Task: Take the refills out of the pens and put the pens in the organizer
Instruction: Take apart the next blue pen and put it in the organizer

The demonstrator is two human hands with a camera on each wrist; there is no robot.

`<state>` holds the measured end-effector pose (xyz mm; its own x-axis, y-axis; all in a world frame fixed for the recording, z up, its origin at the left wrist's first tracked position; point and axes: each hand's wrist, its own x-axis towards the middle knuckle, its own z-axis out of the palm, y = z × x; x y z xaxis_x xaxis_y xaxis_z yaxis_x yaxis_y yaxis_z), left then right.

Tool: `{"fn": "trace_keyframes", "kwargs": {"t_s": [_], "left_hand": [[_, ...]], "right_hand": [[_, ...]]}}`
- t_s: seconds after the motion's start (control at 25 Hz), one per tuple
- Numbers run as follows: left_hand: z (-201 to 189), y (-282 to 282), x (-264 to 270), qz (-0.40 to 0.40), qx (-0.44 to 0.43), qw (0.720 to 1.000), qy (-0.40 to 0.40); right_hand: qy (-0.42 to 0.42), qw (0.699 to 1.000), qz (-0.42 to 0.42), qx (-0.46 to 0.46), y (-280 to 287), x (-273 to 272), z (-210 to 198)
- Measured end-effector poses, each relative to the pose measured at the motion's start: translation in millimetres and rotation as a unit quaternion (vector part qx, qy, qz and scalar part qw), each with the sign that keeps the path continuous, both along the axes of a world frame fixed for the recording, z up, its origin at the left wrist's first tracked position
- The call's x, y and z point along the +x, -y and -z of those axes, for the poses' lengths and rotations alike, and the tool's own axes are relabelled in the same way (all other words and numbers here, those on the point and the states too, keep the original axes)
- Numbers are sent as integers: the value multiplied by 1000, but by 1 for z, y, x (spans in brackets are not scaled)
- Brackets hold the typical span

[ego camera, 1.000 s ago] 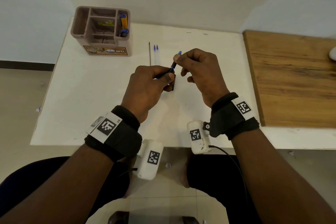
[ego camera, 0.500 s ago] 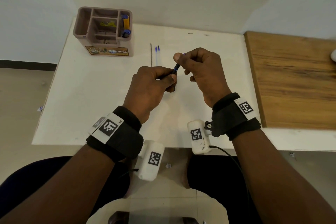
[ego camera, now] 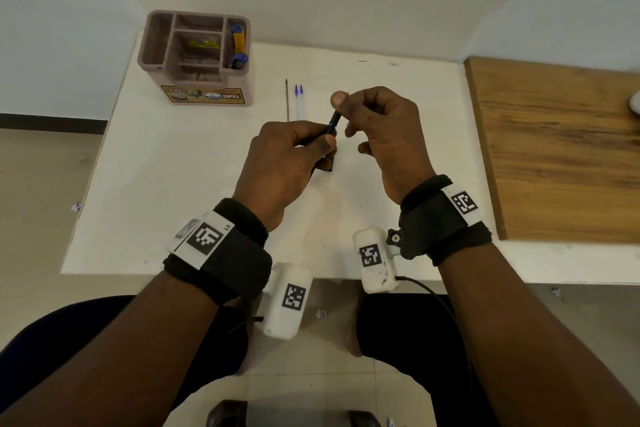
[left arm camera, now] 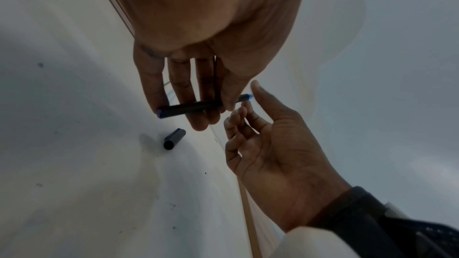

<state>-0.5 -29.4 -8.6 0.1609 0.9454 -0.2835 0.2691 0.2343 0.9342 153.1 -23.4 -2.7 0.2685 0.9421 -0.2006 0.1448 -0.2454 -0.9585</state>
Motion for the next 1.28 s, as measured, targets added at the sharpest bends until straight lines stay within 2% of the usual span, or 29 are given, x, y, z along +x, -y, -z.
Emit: {"fn": "trace_keyframes", "kwargs": {"t_s": [0.12, 0.24, 0.44, 0.6, 0.68, 0.84, 1.04, 1.28], "left_hand": [[-2, -2, -1, -4, 1, 1000, 0], [-2, -2, -2, -7, -1, 1000, 4], [-2, -1, -2, -1, 4, 1000, 4], [-3, -3, -2, -6, -4, 1000, 2], [-3, -4, -4, -2, -4, 1000, 0], [-3, -3, -4, 0, 9, 1000, -8], [-5, -4, -4, -10, -5, 1000, -6], [-7, -4, -5, 0, -10, 1000, -16]], "right_hand": [[-41, 999, -17, -2, 2, -2, -3], [-13, 999, -33, 17, 2, 1, -2], [10, 1000, 4, 22, 0, -2, 0], [-20, 999, -32, 3, 2, -4, -1], [1, 999, -45, 20, 2, -3, 0], [25, 999, -7, 30, -1, -6, 2], [-29, 999, -25, -3, 1, -4, -2], [31, 999, -33, 21, -2, 1, 1]]}}
